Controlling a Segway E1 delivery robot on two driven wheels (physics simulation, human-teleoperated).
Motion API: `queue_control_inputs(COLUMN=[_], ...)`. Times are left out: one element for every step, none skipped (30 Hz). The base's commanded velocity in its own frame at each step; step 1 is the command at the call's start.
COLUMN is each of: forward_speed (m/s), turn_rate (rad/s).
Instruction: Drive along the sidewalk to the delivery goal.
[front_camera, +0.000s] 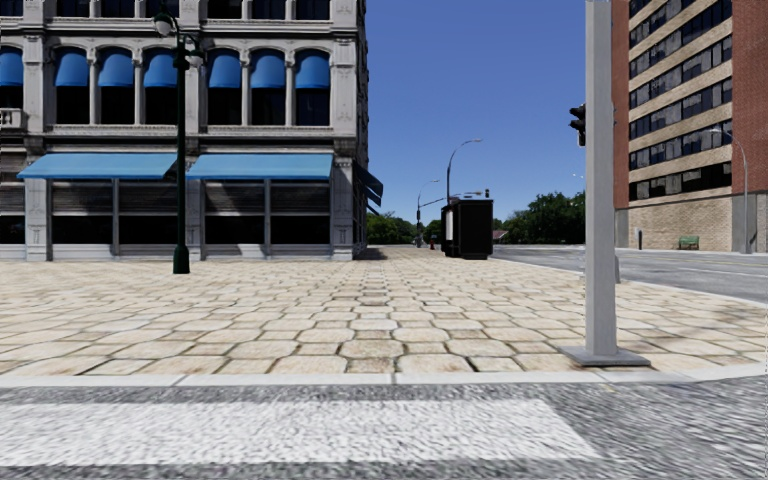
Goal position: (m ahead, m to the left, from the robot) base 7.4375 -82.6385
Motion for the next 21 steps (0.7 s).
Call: queue_control_inputs(forward_speed=[2.00, 2.00, 2.00, 2.00, 2.00, 2.00, 2.00, 2.00, 2.00, 2.00, 2.00, 2.00, 2.00, 2.00, 2.00, 2.00, 2.00, 2.00, 2.00, 2.00, 2.00], turn_rate=[0.00, 0.00, 0.00, 0.00, 0.00, 0.00, 0.00, 0.00, 0.00, 0.00, 0.00, 0.00, 0.00, 0.00, 0.00, 0.00, 0.00, 0.00, 0.00, 0.00, 0.00])
